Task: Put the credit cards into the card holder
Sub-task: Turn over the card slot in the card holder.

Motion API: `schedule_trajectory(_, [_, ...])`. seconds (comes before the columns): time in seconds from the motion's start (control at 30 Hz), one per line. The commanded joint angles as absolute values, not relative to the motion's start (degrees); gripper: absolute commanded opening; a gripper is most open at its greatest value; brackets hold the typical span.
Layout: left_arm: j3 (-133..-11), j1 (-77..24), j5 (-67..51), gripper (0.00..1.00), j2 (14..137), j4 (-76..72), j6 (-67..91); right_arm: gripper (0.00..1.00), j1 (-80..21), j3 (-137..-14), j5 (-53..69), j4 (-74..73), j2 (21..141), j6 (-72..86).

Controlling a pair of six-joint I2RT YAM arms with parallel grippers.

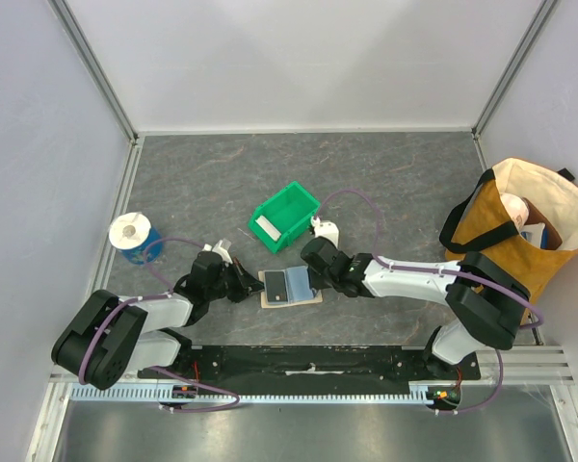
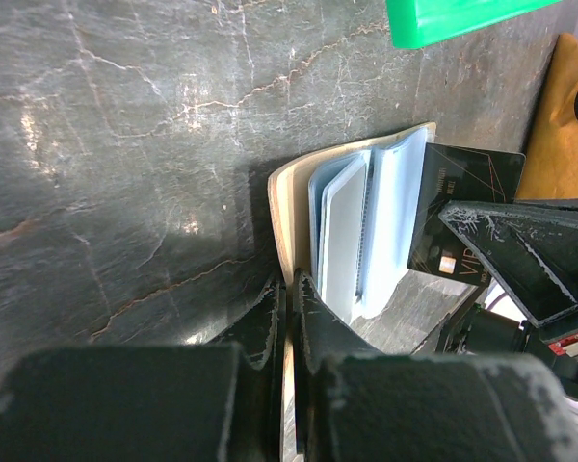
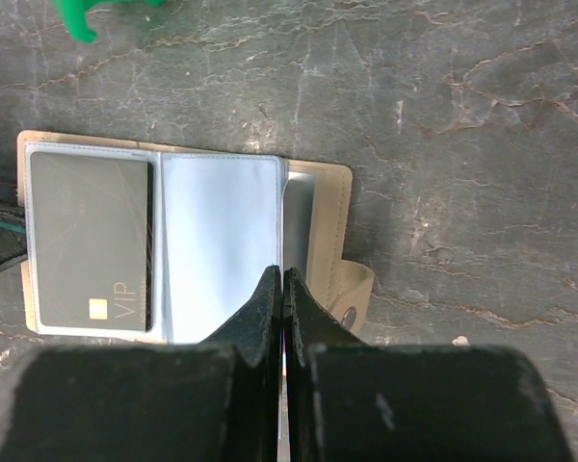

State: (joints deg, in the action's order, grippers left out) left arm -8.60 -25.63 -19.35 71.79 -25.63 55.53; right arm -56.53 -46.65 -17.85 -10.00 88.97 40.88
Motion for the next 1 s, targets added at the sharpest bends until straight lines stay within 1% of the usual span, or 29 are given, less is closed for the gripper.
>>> schedule_trajectory(0.0, [-6.94,-25.84,-16.26,0.02,72.77,-19.86,54.32,0.00,-58.35,-50.18,-17.93,-9.22,89.74,40.26])
schedule_trajectory(0.1, [-6.94,-25.93,-16.35,0.02,72.77,-19.78,54.32,0.00,-59.85,-52.90,-18.72,-10.28,89.91,39.38])
schedule_trajectory(0.27, [-6.94,-25.75,-16.26,0.02,72.95,-19.86,54.32,0.00,-62.84,-57.39,-24.51,-15.73,91.23,38.85])
schedule_trajectory(0.57, [-7.03,-25.84,-16.52,0.02,72.78,-19.86,54.32,0.00,-63.46,-58.89,-25.66,-16.87,91.84,38.41])
schedule_trajectory(0.77, [-7.38,-25.93,-16.35,0.02,69.70,-17.94,53.79,0.01,-62.67,-57.05,-29.09,-19.33,91.50,39.64])
schedule_trajectory(0.97, [-7.29,-25.84,-15.64,0.02,68.90,-16.52,53.26,0.01,-58.81,-52.57,-33.13,-20.30,84.74,41.74])
